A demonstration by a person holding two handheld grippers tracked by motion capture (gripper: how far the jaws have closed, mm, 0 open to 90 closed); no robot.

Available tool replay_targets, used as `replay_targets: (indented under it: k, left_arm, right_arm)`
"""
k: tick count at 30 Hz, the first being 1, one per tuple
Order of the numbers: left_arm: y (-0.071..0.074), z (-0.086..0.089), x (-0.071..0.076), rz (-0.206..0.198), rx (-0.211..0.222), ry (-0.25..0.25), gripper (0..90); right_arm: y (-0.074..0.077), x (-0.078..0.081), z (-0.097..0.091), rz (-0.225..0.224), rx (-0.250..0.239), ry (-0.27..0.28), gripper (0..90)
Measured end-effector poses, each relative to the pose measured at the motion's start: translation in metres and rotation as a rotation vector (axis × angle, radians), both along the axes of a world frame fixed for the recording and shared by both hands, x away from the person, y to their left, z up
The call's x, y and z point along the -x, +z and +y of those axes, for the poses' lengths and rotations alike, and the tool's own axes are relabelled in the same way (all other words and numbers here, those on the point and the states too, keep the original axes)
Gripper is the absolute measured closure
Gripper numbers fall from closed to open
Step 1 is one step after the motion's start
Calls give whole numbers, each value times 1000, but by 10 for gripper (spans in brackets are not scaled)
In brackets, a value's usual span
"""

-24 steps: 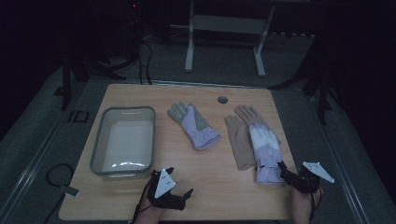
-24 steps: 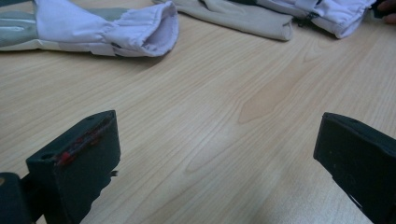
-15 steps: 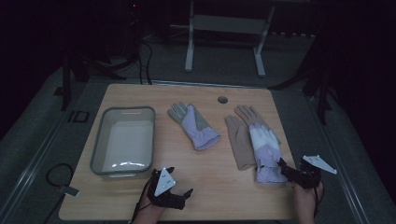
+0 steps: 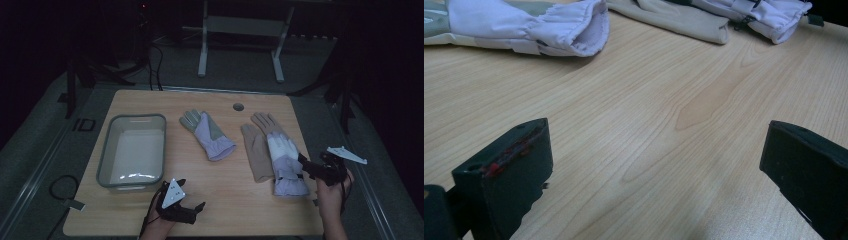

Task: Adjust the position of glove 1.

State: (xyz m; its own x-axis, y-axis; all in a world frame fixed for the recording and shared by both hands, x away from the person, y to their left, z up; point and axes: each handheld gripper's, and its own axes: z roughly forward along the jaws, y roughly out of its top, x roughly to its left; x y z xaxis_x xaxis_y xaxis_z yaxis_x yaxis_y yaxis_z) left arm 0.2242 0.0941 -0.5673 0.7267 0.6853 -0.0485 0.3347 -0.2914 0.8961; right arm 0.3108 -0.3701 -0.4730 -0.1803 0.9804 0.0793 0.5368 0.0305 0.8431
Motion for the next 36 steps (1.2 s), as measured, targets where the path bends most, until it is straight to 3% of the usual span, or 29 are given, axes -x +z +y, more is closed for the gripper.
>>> replay_targets:
  k: [1,5,6,11,14,18,36]
  left_arm:
    - [0,-1,0,-3,-8,-4,7]
    - [0,-3,1,-11,-23,-13,7]
    - [0,-3,1,-5,-23,-14,7]
    - [0,-3,1,-3,-21,-9,7]
    - [0,-3,0,-5,-24,-9,7]
    - [0,-2,0,-3,-20,-5,7]
    - [0,-3,1,-7,-26,-20,7]
  right_arm:
    - [8,-5,7,-18,6,34,105]
    - [16,-8,15,-40,6,65,106]
    - [28,-15,27,-52,15,101,106]
    - [44,-28,43,-60,18,166,130]
    - [54,-41,60,-61,48,214,143]
    - [58,-52,77,-48,89,240,190]
    - [58,-93,145,2,91,427,229]
